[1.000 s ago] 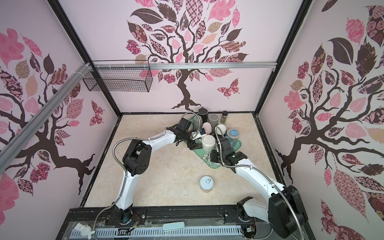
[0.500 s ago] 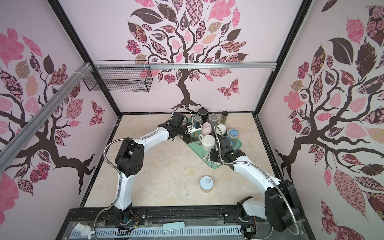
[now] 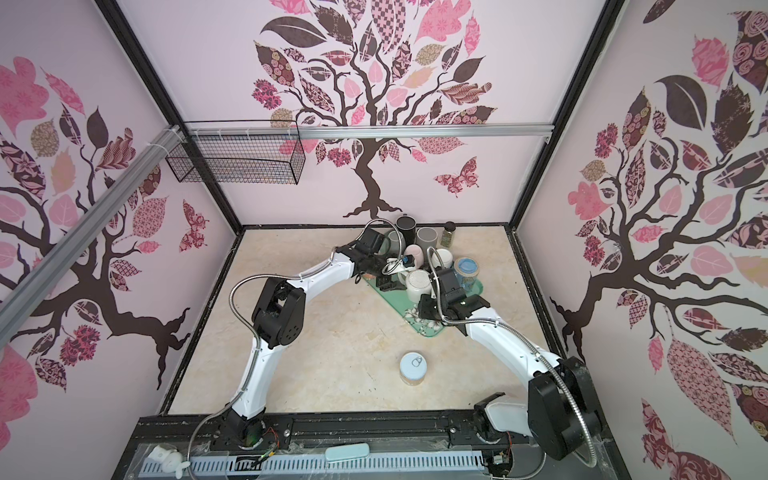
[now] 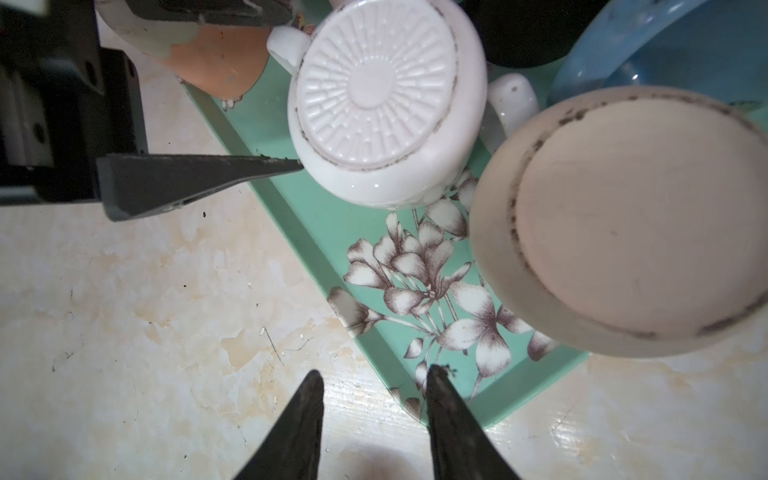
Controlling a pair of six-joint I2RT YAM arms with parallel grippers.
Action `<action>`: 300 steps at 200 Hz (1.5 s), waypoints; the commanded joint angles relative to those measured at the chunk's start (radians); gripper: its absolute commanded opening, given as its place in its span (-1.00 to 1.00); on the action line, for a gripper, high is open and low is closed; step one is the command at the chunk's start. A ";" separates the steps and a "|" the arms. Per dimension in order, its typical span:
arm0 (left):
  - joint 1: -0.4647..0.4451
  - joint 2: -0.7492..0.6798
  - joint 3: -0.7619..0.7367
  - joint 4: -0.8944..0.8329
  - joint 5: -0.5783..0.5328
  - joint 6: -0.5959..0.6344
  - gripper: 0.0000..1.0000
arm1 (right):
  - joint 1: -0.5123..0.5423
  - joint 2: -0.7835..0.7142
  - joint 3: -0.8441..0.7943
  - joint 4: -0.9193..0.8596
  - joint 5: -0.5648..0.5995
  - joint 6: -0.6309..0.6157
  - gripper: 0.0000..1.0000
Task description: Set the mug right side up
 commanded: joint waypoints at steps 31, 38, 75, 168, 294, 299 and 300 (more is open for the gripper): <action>-0.042 -0.046 -0.071 -0.027 -0.020 -0.010 -0.03 | -0.005 -0.030 0.009 -0.001 0.011 -0.007 -0.13; -0.046 -0.053 -0.086 -0.026 -0.029 -0.015 -0.07 | -0.006 -0.030 0.008 0.000 0.008 -0.005 -0.13; -0.064 -0.060 -0.119 -0.024 -0.093 -0.043 -0.23 | -0.006 -0.031 0.004 0.012 0.000 0.008 -0.13; -0.064 -0.216 -0.325 0.246 -0.078 -0.335 -0.96 | -0.006 -0.095 -0.044 0.070 0.017 0.074 -0.14; 0.011 -0.398 -0.608 0.732 0.030 -1.156 -1.00 | -0.008 -0.204 -0.240 0.450 -0.123 0.393 -0.29; 0.019 -0.409 -0.623 0.757 0.039 -1.185 -1.00 | -0.008 -0.206 -0.252 0.480 -0.134 0.410 -0.28; 0.020 -0.412 -0.626 0.762 0.041 -1.192 -1.00 | -0.008 -0.206 -0.253 0.486 -0.136 0.414 -0.29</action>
